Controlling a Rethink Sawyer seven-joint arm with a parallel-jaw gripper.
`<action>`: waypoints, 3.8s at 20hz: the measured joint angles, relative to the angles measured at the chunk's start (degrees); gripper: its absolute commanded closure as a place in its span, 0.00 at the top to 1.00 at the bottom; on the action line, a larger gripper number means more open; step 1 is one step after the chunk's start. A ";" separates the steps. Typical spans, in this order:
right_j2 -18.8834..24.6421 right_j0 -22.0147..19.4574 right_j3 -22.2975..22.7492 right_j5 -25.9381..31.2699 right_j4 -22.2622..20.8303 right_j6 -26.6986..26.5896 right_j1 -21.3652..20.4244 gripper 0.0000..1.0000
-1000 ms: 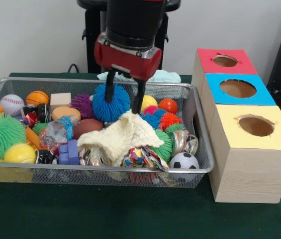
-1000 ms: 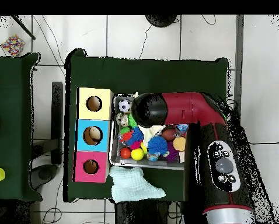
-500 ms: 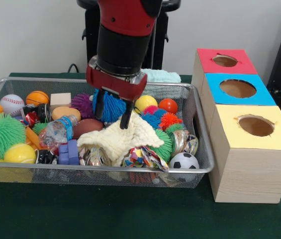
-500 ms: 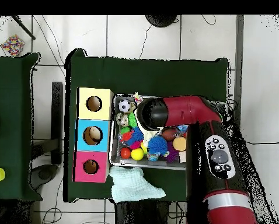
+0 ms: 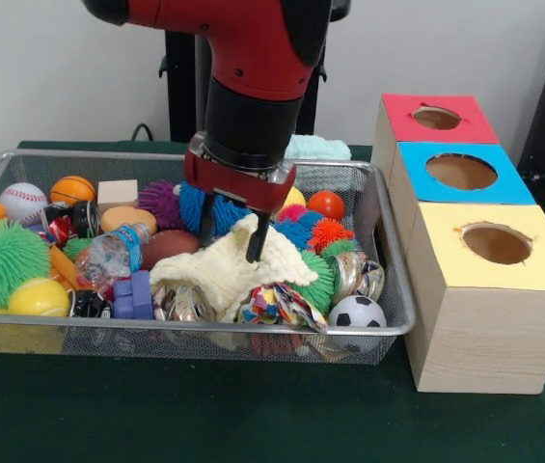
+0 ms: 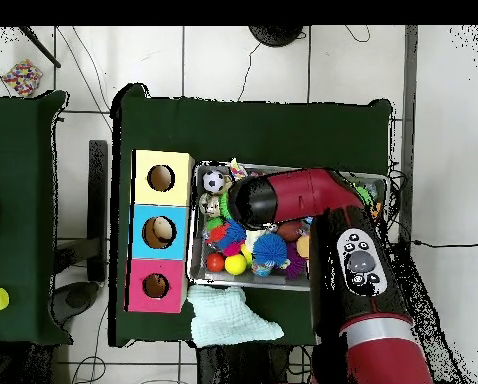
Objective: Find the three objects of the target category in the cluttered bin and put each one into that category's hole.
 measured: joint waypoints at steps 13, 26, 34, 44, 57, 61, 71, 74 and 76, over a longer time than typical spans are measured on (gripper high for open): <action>0.00 2.21 1.00 -4.55 -0.96 0.00 2.57 1.00; 0.00 3.42 0.96 -7.29 -0.94 0.00 6.16 1.00; -0.03 3.29 0.96 -9.39 -0.95 0.00 6.43 0.00; -0.12 3.33 1.40 -9.40 -0.96 0.00 5.58 0.00; -0.13 3.95 9.13 -5.16 0.90 0.00 -6.61 1.00; -0.12 3.47 10.03 -5.18 0.85 0.00 -8.84 1.00; -0.12 2.77 10.28 -5.20 0.83 0.00 -9.34 1.00; -0.13 2.76 10.37 -5.64 0.82 0.00 -9.32 1.00; -0.13 2.78 10.39 -6.30 0.82 0.00 -9.27 1.00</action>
